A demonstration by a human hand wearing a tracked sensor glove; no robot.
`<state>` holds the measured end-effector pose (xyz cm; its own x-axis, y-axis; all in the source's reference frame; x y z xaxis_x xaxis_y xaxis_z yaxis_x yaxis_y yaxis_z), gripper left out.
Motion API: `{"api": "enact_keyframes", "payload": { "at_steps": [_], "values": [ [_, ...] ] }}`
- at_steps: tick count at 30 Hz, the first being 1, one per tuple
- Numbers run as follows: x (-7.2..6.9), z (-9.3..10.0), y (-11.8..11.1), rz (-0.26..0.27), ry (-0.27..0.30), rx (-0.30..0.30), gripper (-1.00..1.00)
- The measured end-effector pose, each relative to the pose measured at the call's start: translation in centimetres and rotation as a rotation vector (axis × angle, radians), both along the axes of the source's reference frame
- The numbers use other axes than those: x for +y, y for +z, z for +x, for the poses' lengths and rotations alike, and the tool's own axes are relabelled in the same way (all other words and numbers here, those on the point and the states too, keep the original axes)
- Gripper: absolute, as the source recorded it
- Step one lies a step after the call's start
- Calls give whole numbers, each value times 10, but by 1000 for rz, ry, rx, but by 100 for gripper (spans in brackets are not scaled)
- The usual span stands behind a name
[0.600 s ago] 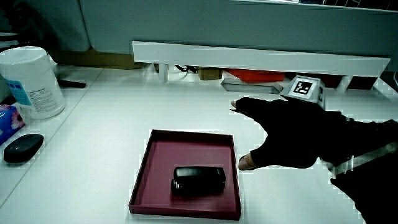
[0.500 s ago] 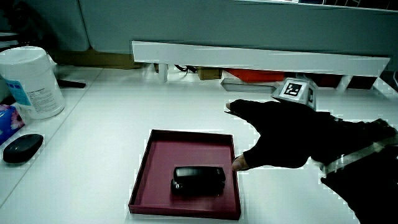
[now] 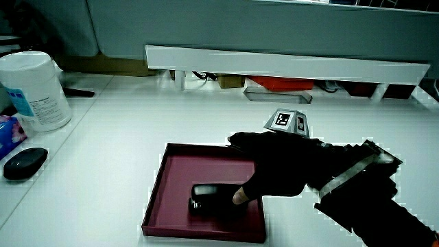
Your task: Pick stapper from plate
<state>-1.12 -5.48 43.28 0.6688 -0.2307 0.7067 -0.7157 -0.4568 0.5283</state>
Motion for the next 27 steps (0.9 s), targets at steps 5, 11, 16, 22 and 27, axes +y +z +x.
{"api": "enact_keyframes", "payload": {
  "at_steps": [5, 11, 16, 22, 27],
  "values": [
    [1, -9, 20, -38, -5, 5, 0],
    [3, -18, 39, -75, 0, 0, 0],
    [3, -27, 50, -87, 2, 22, 0],
    [5, -30, 56, -77, 0, 27, 0],
    [4, -30, 55, -55, 18, 6, 24]
  ]
}}
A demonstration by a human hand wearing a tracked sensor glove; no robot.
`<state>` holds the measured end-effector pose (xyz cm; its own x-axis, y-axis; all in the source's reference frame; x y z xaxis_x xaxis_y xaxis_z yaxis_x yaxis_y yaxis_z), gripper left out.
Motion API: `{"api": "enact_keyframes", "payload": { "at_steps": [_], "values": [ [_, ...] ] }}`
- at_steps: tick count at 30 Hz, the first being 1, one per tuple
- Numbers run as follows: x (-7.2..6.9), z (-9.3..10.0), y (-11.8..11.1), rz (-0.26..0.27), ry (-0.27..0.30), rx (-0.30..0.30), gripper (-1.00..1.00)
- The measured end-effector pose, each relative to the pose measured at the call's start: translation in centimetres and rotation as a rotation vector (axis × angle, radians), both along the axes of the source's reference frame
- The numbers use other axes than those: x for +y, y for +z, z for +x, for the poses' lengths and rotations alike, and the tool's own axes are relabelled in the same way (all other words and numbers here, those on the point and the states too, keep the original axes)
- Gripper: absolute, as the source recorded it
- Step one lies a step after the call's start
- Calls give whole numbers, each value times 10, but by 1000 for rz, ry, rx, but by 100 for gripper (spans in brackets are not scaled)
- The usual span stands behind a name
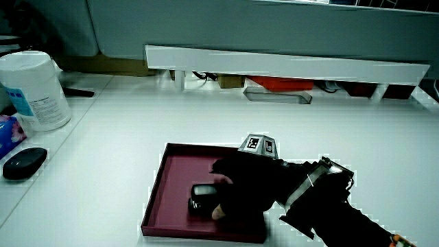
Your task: Pick stapper from plate
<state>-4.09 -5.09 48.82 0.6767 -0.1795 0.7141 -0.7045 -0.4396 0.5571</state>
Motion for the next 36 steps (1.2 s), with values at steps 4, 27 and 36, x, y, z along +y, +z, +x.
{"api": "enact_keyframes", "payload": {
  "at_steps": [4, 27, 36],
  "values": [
    [-1, 0, 0, 40, 30, -11, 43],
    [-1, 0, -7, 145, 65, -94, 100],
    [-6, 21, -45, 188, 79, -142, 100]
  ]
}}
